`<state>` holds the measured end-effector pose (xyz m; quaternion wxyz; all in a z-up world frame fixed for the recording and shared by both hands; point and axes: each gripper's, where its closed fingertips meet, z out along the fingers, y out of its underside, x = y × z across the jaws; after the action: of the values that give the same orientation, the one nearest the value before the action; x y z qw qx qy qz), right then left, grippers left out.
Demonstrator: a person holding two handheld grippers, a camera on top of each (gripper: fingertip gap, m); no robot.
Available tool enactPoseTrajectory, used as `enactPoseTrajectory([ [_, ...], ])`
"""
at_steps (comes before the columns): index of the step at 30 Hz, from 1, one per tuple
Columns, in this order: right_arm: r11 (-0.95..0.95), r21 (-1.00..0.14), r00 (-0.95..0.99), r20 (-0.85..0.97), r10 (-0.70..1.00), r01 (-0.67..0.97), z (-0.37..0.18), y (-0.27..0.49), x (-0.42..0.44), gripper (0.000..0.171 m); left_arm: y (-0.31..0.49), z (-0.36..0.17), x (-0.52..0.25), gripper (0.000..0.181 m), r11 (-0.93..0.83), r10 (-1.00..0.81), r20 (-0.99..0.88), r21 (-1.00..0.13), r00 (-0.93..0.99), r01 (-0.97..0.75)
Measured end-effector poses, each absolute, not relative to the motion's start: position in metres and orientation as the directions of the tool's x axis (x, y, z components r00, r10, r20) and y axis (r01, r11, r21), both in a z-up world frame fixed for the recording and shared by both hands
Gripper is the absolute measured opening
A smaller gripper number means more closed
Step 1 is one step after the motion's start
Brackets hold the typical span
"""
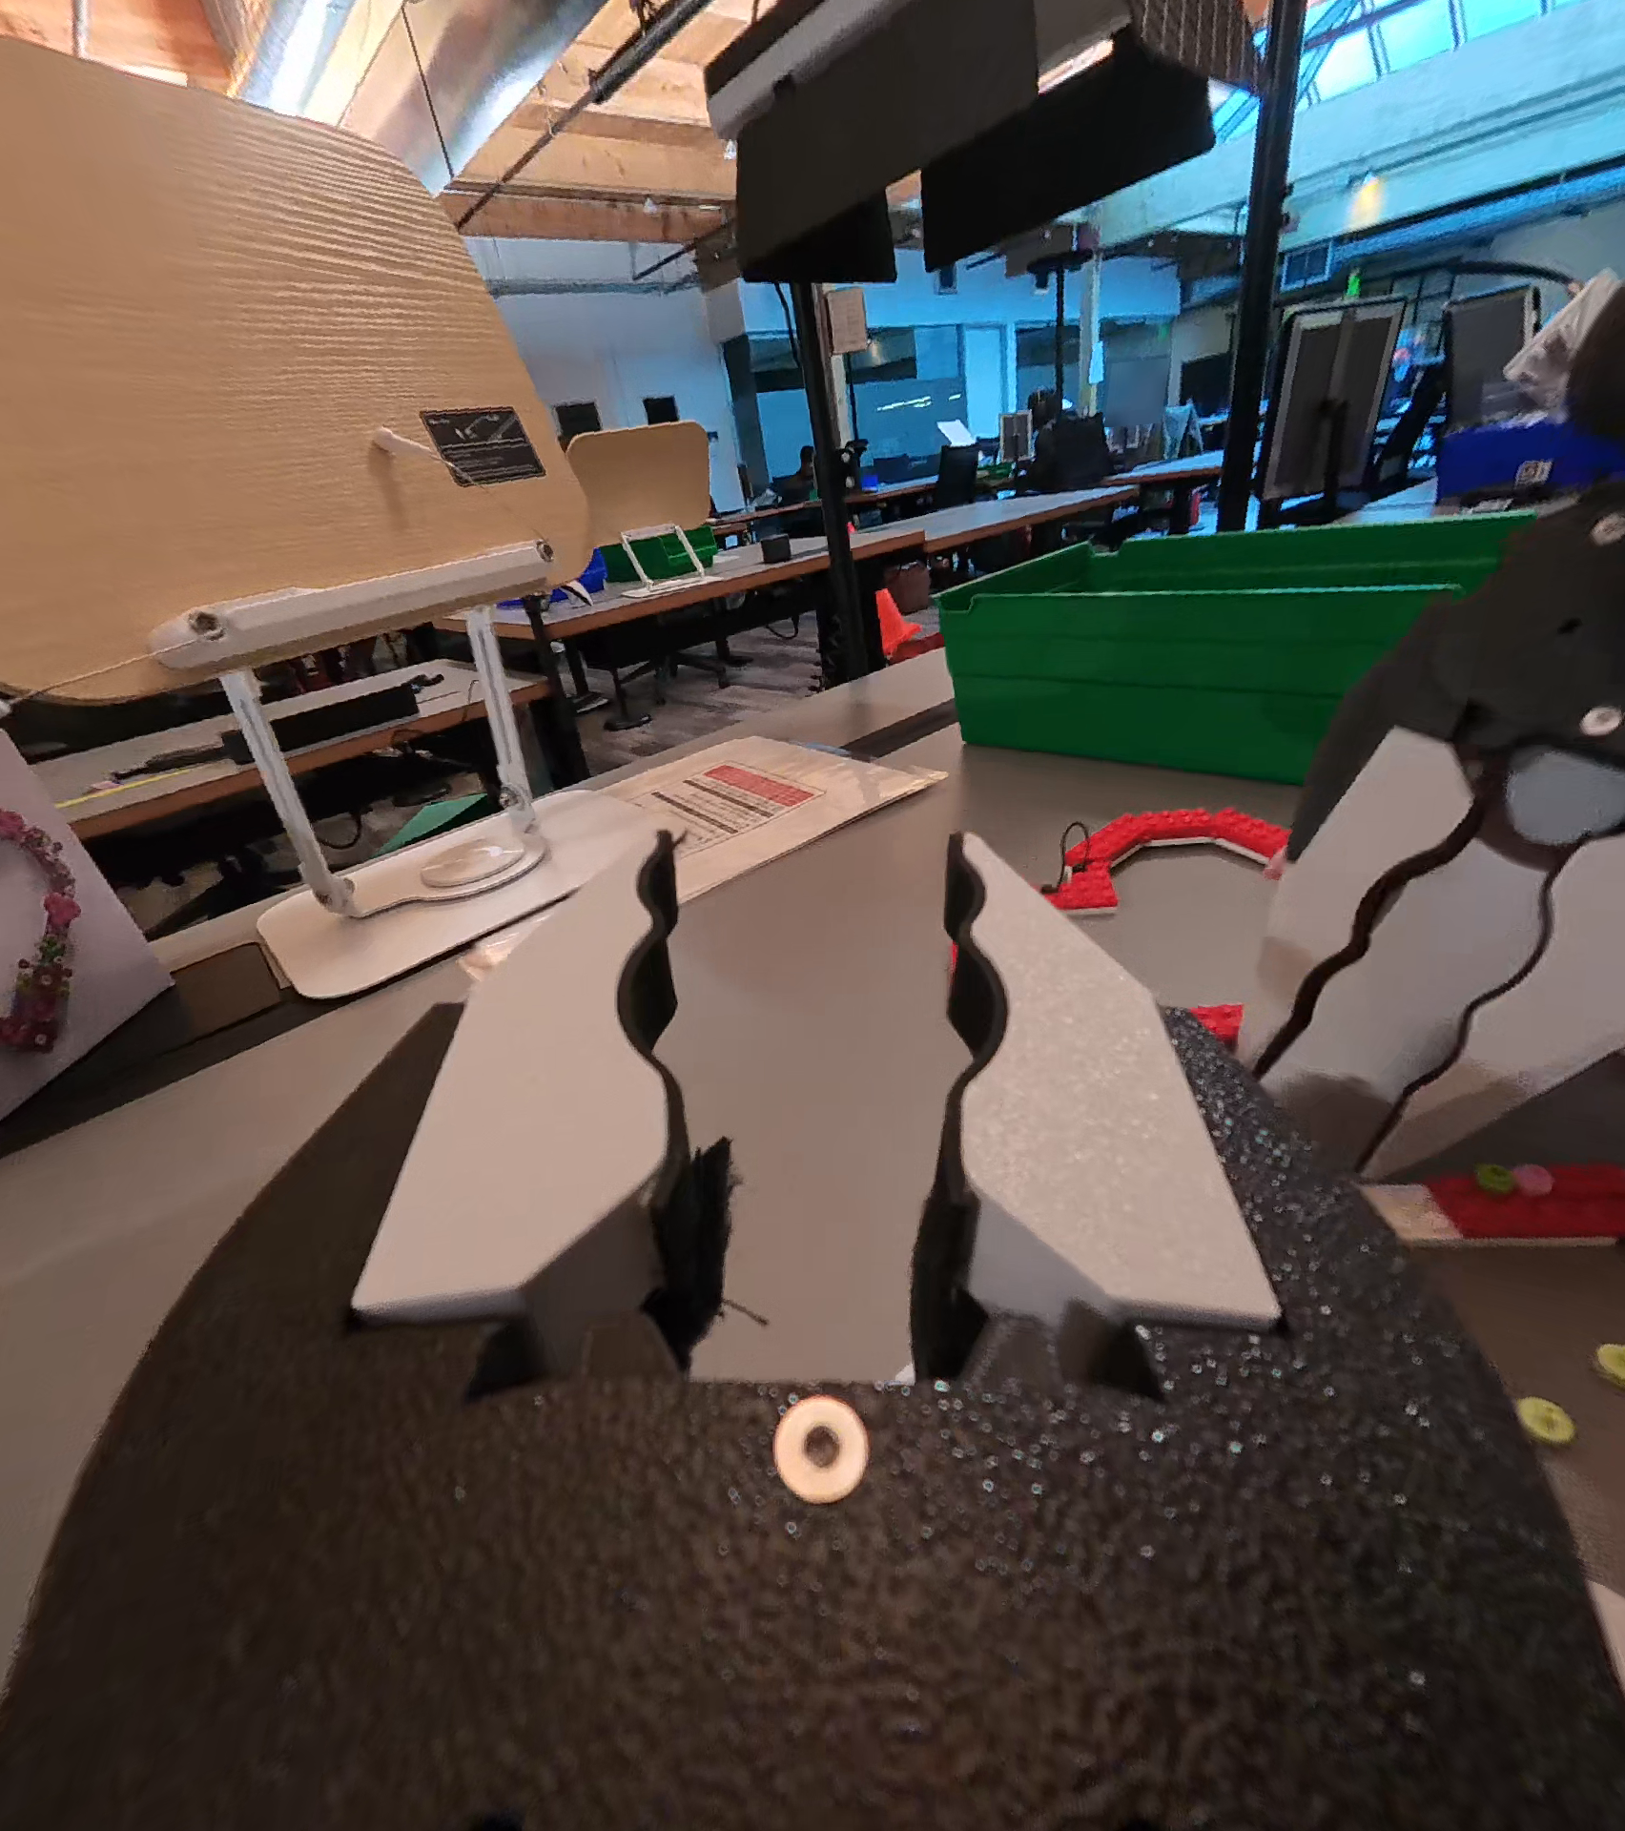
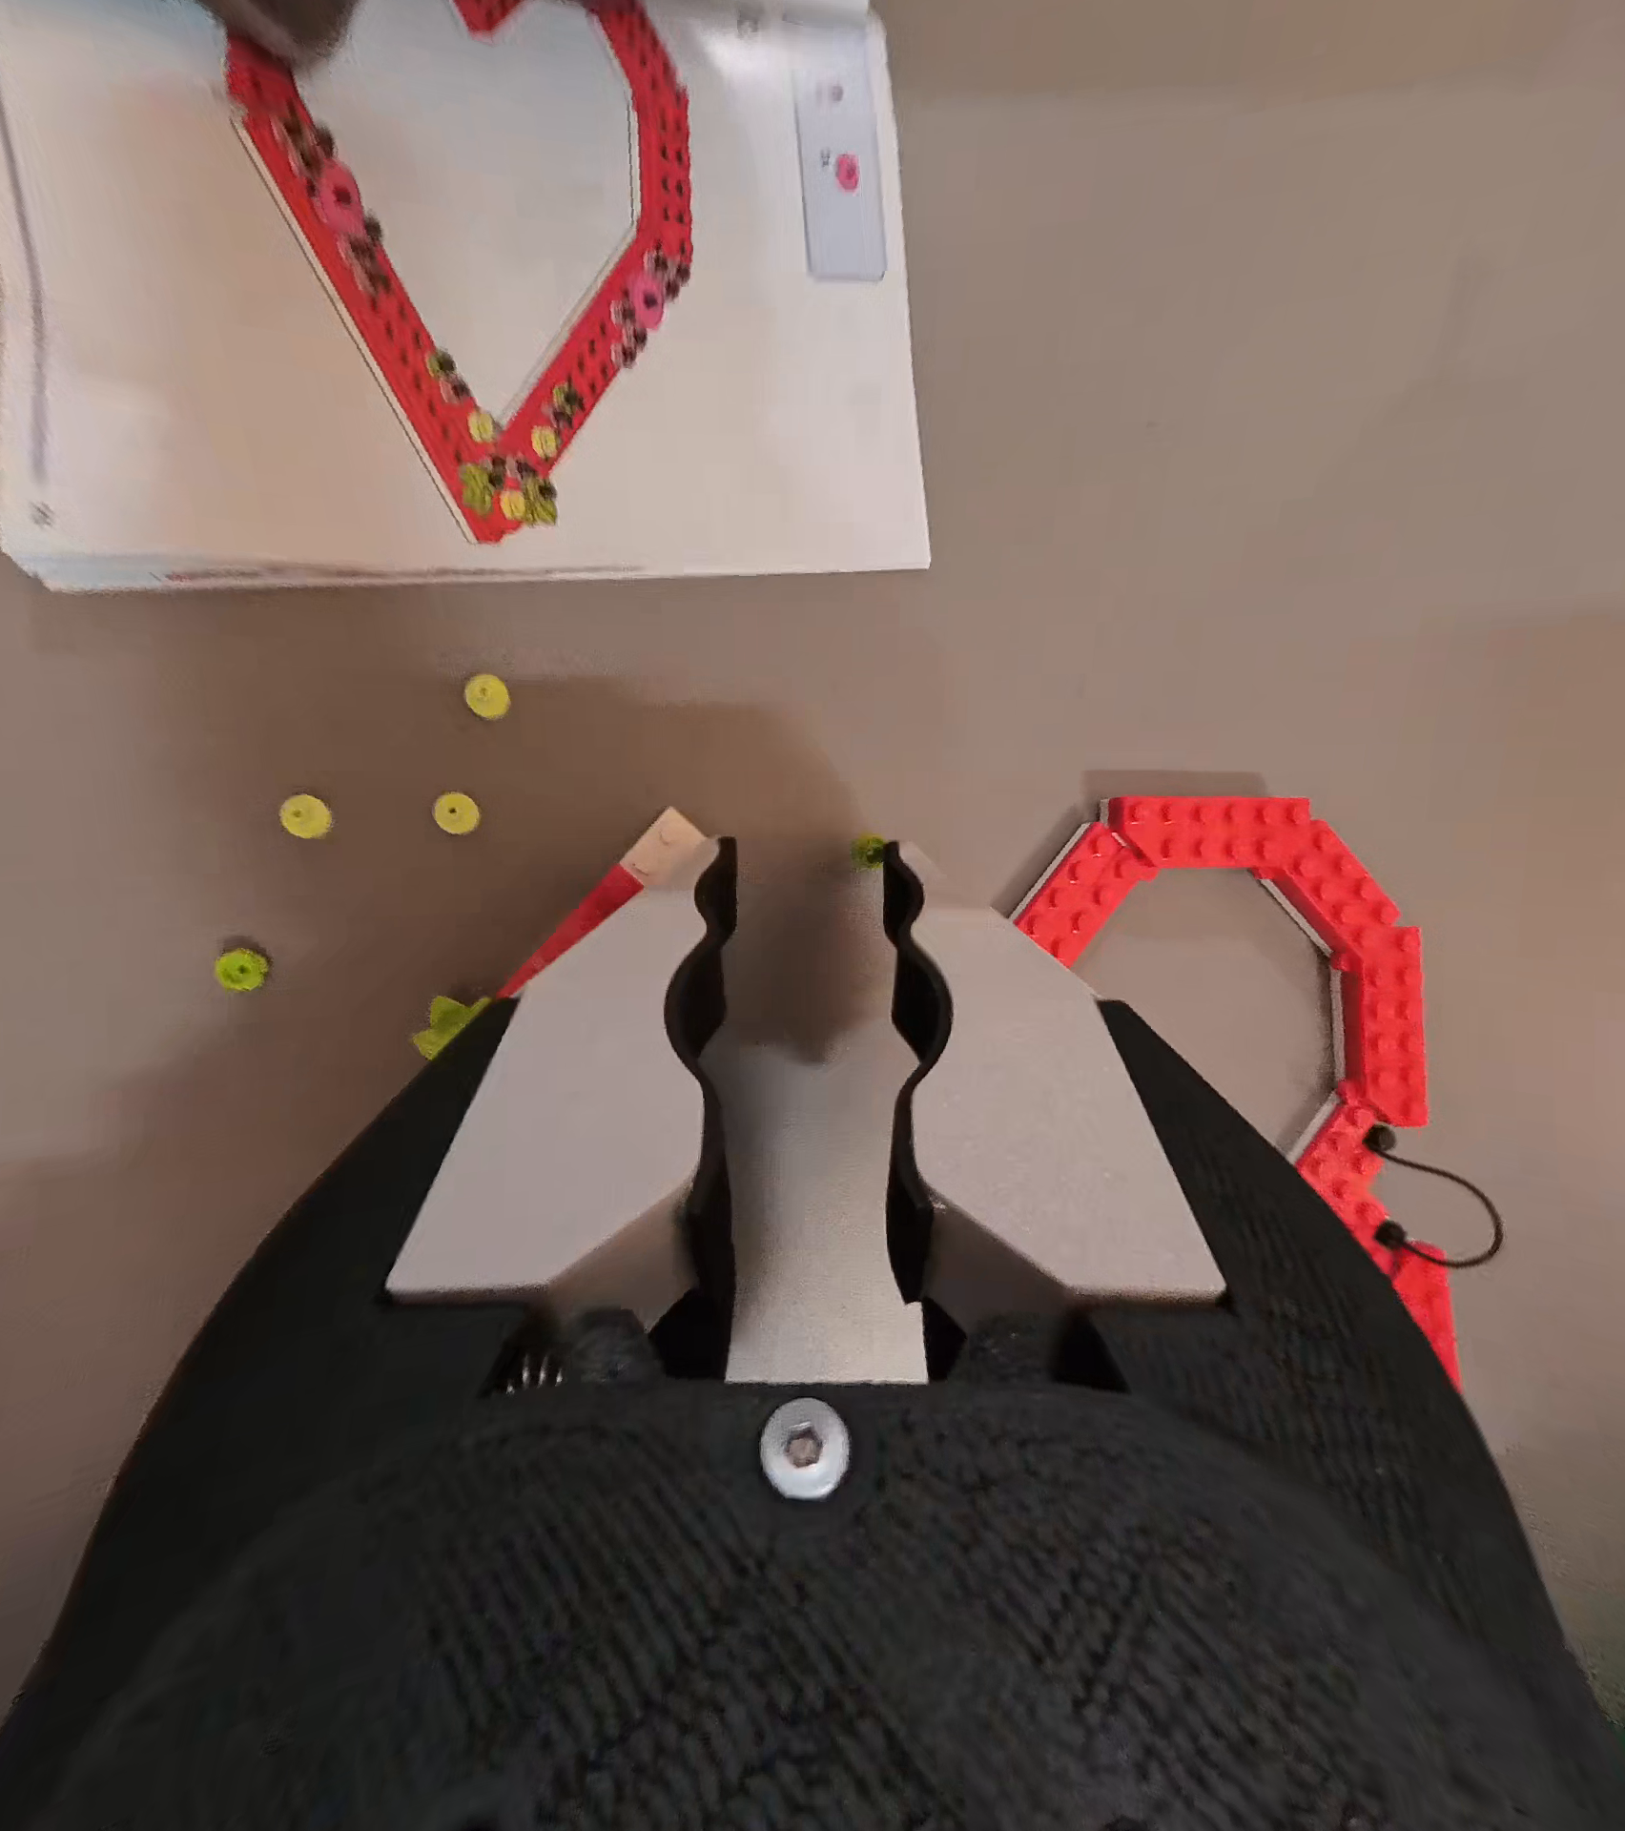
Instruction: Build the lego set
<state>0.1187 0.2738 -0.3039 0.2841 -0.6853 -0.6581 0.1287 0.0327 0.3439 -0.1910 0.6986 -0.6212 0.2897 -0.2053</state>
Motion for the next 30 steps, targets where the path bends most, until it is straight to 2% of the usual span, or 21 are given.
enactPoseTrajectory([
  [4,-0.033,-0.664,0.198,0.176,0.964,0.747,-0.285,0.275,0.127,0.03,0.341,-0.186,0.032,0.051,0.183,-0.628,-0.195,-0.978,0.754,-0.1],
  [8,-0.067,-0.765,0.206,0.087,0.975,0.64,-0.271,0.264,0.129,0.028,0.339,-0.178,0.029,0.049,0.166,-0.643,-0.134,-0.986,0.754,-0.034],
  [15,-0.181,-0.69,0.202,-0.05,0.978,0.7,-0.301,0.263,0.131,0.022,0.341,-0.174,0.023,0.048,0.129,-0.649,-0.055,-0.991,0.759,0.038],
  [23,-0.255,-0.641,0.23,-0.124,0.965,0.724,-0.31,0.266,0.142,0.032,0.337,-0.174,0.03,0.046,0.167,-0.644,-0.121,-0.986,0.755,-0.015],
  [27,-0.214,-0.675,0.229,-0.069,0.971,0.706,-0.298,0.265,0.147,0.032,0.336,-0.169,0.027,0.046,0.199,-0.627,-0.153,-0.979,0.764,-0.033],
  [30,-0.158,-0.772,0.284,0.031,0.958,0.616,-0.275,0.275,0.153,0.032,0.336,-0.16,0.016,0.046,0.223,-0.595,-0.166,-0.974,0.787,-0.038],
])
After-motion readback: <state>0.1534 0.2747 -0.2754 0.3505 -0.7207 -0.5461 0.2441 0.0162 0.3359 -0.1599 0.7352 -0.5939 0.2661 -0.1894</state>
